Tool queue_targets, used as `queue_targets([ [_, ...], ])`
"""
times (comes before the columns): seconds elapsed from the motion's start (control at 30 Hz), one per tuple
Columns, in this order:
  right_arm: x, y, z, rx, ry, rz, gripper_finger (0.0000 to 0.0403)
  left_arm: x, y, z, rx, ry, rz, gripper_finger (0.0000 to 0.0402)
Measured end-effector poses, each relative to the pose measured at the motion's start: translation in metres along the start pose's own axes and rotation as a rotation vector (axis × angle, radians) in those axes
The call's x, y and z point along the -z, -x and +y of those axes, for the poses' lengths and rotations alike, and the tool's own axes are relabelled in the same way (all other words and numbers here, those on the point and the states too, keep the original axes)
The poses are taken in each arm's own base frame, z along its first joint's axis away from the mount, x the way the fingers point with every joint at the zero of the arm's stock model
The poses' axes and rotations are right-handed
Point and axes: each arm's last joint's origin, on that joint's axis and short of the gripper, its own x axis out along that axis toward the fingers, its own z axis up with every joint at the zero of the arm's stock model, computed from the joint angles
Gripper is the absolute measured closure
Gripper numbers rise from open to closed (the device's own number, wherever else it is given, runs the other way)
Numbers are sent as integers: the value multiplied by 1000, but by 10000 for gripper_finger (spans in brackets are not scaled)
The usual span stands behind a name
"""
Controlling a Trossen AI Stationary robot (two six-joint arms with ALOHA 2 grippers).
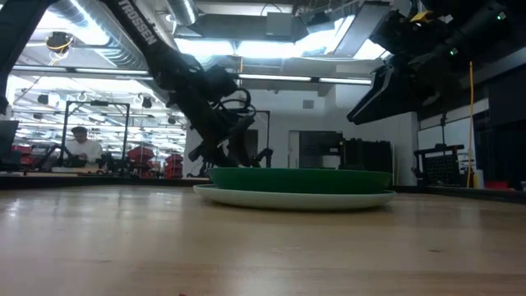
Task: Stack plastic plates
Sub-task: Stack the green plate on top of orange plate
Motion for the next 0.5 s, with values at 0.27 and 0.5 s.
queue_targets([
  [0.27, 0, 0, 0, 0, 0, 0, 231, -1, -3, 7, -13, 46, -1, 182],
  [0.5, 0, 0, 0, 0, 0, 0, 231, 1, -3, 8, -21, 63, 16, 182],
])
